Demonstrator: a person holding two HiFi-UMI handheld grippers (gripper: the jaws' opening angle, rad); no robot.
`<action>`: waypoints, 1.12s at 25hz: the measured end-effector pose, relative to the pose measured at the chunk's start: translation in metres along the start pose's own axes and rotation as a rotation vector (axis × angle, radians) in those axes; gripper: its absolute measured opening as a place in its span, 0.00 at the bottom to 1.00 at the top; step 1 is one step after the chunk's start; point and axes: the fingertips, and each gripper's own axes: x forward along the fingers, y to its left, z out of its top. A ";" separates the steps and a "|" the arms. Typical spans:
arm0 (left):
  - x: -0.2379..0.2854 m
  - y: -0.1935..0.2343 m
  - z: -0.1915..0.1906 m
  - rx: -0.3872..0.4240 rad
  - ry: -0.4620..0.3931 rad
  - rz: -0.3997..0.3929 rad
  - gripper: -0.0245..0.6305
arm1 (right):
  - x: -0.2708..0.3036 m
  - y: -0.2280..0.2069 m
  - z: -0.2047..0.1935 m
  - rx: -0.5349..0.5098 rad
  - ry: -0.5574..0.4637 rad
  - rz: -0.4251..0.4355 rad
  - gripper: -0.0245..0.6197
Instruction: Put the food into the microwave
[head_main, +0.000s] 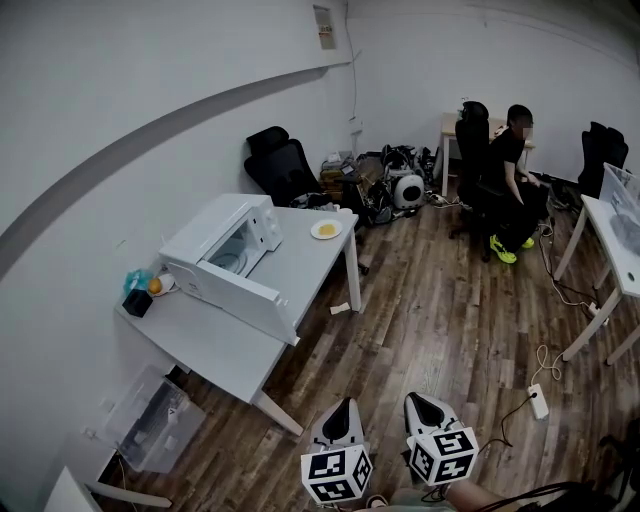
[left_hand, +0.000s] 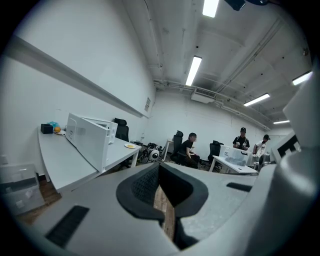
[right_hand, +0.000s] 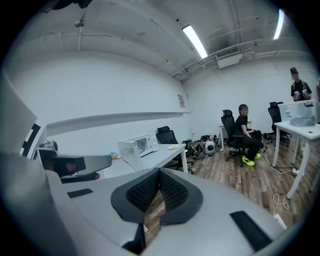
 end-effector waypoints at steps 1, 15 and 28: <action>0.002 0.002 0.001 -0.001 -0.001 -0.003 0.04 | 0.002 0.001 0.000 0.000 0.002 0.000 0.06; 0.042 0.013 0.007 0.005 0.006 -0.006 0.04 | 0.055 -0.011 0.018 -0.008 -0.007 0.020 0.06; 0.146 0.016 0.040 0.014 -0.013 0.055 0.04 | 0.142 -0.060 0.065 -0.052 0.023 0.103 0.06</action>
